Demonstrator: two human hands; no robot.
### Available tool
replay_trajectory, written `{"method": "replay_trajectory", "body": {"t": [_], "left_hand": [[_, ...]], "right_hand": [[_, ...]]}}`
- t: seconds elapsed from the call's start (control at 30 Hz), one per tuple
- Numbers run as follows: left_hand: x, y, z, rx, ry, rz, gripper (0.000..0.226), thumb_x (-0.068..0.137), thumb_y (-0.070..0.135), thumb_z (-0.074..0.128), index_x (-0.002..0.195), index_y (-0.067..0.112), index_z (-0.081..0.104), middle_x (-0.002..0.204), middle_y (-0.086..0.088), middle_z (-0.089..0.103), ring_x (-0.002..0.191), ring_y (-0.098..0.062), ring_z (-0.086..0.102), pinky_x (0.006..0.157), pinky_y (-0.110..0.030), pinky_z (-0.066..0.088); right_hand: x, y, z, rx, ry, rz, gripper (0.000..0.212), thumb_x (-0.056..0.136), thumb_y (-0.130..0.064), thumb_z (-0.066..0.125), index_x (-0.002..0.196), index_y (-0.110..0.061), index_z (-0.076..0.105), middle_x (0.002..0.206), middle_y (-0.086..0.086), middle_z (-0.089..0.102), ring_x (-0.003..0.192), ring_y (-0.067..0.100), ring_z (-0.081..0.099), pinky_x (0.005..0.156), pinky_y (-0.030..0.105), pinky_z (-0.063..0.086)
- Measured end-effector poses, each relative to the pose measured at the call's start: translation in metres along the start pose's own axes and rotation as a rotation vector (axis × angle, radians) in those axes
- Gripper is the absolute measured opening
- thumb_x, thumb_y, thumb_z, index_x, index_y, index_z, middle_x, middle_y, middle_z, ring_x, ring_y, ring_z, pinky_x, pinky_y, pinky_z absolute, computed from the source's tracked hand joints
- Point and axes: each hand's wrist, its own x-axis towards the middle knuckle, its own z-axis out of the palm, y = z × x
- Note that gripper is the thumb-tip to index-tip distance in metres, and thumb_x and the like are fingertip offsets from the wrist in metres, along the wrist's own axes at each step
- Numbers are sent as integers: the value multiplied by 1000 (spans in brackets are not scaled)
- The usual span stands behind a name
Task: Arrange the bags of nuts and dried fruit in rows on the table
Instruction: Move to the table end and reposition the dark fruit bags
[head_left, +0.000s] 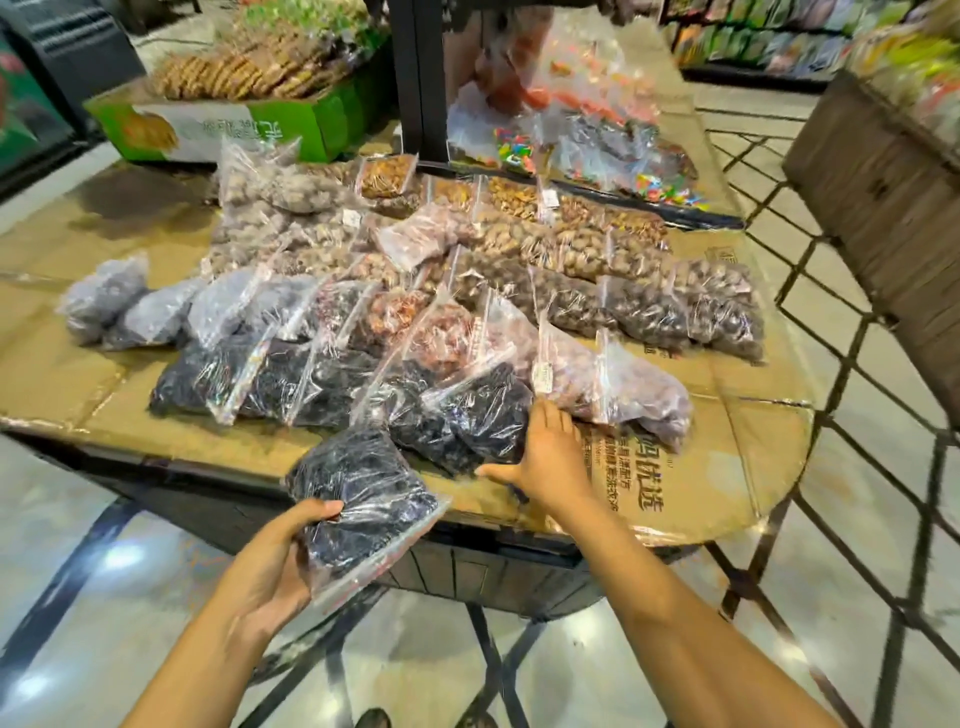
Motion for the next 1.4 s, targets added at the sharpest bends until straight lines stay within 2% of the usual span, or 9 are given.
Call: {"method": "replay_trajectory", "body": {"t": [0.2, 0.5, 0.63, 0.73, 0.83, 1.0, 1.13, 1.23, 1.4], "left_hand": [[-15, -9, -20, 50, 21, 35, 46, 56, 5, 71, 101, 0, 64, 93, -19, 73, 77, -28, 71, 66, -37, 60], [-25, -8, -24, 9, 42, 93, 24, 66, 5, 63, 90, 4, 63, 77, -12, 73, 62, -22, 70, 56, -31, 59], [-27, 0, -37, 27, 50, 154, 54, 41, 10, 87, 89, 5, 61, 73, -9, 73, 60, -18, 69, 51, -29, 57], [-28, 11, -53, -25, 72, 223, 69, 40, 11, 88, 101, 3, 57, 79, -10, 73, 66, -18, 70, 59, -34, 59], [-27, 25, -80, -81, 74, 243, 66, 62, 0, 77, 121, -3, 47, 97, -22, 67, 75, -25, 71, 60, -34, 57], [-34, 79, -166, -139, -45, 209, 90, 52, 33, 87, 126, -1, 48, 114, -24, 56, 99, -38, 55, 88, -46, 46], [-38, 121, -229, 9, -14, 195, 100, 27, 57, 89, 110, 13, 56, 86, -6, 66, 77, -21, 62, 90, -42, 44], [-32, 146, -259, 261, 152, 351, 109, 30, 60, 88, 125, 23, 48, 126, -6, 57, 105, -21, 58, 100, -41, 41], [-18, 207, -279, 1208, 53, 909, 127, 42, 69, 79, 147, 42, 12, 154, 22, 12, 141, 1, 8, 113, -34, 16]], "right_hand": [[6, 24, 4, 276, -63, -85, 90, 67, -37, 82, 138, -8, 35, 138, 9, 37, 129, 25, 32, 110, 37, 30], [-18, -2, -14, -55, 42, -52, 107, 68, -59, 72, 150, -16, 18, 149, 6, 37, 134, 27, 33, 110, 43, 32], [-70, -69, -18, 444, 123, -25, 79, 75, -58, 66, 139, -18, 41, 137, 2, 48, 128, 18, 41, 104, 32, 37], [-90, -138, -11, 1049, -157, 166, 50, 71, -57, 64, 106, -21, 67, 114, -5, 66, 107, 8, 61, 84, 23, 45], [-90, -197, 24, 1326, -349, 210, 21, 74, -38, 77, 83, -18, 74, 104, 4, 74, 100, 17, 68, 94, 41, 51], [-80, -288, 58, 1525, -202, 305, 74, 49, -40, 92, 109, -6, 65, 109, 14, 71, 104, 29, 67, 99, 53, 46], [-68, -339, 69, 1572, -225, 253, 50, 63, -25, 87, 100, -4, 61, 116, 22, 66, 108, 31, 64, 97, 48, 49], [-56, -364, 69, 1514, -200, 202, 16, 81, -4, 70, 85, -14, 59, 80, -9, 72, 83, 7, 69, 80, 26, 53], [-24, -386, 68, 1439, -250, 154, 34, 67, -19, 78, 95, -3, 66, 93, 12, 72, 91, 27, 69, 87, 40, 55]]}}
